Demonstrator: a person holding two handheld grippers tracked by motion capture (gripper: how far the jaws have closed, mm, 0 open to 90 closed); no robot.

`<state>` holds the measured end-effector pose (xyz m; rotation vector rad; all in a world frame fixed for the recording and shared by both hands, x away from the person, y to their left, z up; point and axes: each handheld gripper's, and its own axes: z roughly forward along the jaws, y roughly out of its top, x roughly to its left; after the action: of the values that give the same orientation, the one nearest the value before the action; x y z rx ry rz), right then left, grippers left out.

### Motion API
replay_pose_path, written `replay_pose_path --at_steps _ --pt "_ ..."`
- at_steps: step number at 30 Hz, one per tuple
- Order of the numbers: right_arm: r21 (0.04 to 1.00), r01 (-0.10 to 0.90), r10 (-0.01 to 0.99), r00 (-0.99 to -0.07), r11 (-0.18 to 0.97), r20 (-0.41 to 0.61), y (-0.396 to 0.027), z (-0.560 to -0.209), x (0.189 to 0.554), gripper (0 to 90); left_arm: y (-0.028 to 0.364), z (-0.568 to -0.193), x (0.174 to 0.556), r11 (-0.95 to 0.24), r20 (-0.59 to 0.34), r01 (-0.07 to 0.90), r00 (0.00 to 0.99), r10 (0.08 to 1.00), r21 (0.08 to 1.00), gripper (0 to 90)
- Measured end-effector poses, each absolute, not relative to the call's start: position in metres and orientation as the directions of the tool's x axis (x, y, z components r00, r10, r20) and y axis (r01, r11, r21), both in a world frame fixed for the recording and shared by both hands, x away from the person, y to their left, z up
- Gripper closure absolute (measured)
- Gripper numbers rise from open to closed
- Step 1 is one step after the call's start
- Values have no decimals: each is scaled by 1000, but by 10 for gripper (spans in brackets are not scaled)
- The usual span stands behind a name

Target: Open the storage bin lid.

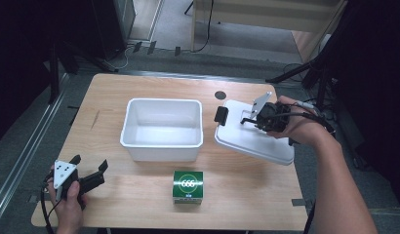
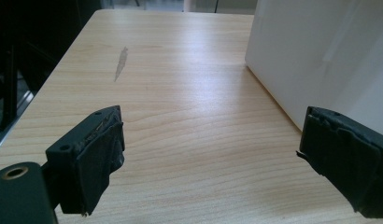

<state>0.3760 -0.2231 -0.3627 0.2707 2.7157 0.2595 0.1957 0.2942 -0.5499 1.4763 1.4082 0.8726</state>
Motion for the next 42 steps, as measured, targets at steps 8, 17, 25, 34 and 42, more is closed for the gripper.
replay_pose_path --at_steps 8,17,25,34,42 --pt "239 177 255 -900 955 -354 -228 -391 378 851 294 -550 196 41 -85 364 105 991 930 71" --pt "235 185 260 -902 954 -346 -230 -423 381 851 294 -550 196 37 -82 365 107 991 930 71" --pt "205 165 231 -904 965 -360 -228 -443 380 851 294 -550 196 37 -81 365 106 991 930 71" --pt "176 149 205 -910 973 -359 -227 -461 377 851 294 -550 196 38 -81 365 105 991 930 71" --pt "182 135 195 -908 974 -371 -227 -470 371 850 294 -550 196 39 -83 365 104 991 930 71"
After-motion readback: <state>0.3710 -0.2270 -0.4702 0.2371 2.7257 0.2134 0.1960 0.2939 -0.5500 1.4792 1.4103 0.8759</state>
